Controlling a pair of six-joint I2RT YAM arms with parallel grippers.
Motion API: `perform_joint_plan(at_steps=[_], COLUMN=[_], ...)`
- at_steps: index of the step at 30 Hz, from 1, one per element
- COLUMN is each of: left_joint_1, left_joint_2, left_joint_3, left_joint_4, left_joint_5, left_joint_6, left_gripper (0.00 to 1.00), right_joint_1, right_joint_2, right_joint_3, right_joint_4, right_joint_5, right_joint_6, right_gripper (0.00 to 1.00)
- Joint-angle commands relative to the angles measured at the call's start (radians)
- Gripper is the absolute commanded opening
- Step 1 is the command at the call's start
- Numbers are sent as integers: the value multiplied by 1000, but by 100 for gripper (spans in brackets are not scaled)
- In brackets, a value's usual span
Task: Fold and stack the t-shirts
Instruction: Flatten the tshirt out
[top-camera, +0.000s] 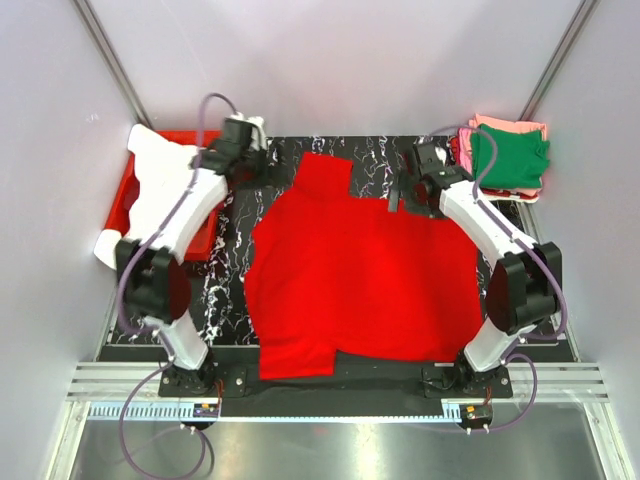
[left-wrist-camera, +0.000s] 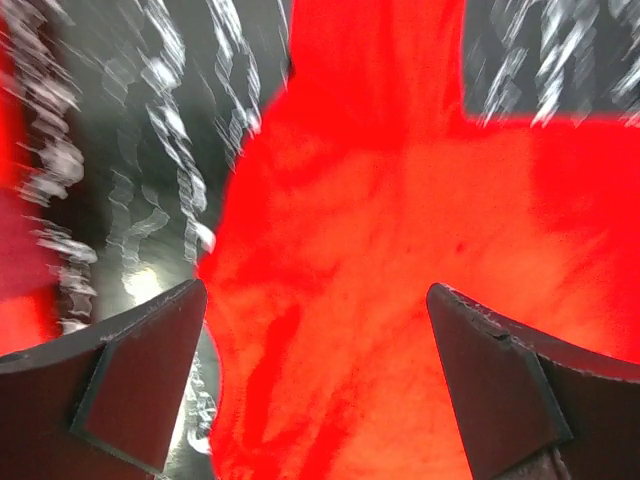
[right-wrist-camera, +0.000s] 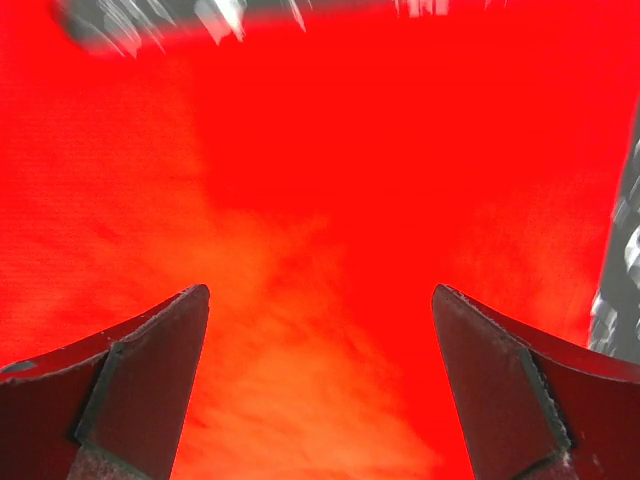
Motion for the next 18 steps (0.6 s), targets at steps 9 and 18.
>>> perform_joint_plan(at_steps=[9, 18], left_joint_1=[-129, -67], left_joint_2=[527, 833], left_joint_3=[247, 587], left_joint_4=[14, -149], left_joint_5=[-12, 5], left_joint_6=[-76, -175], left_gripper=[99, 91], right_joint_1=[-103, -105], right_joint_2=[230, 596], right_joint_3=[-72, 265], right_joint_4=[50, -10], right_joint_5=[-125, -252], right_joint_6=[69, 30], right_gripper=[100, 100])
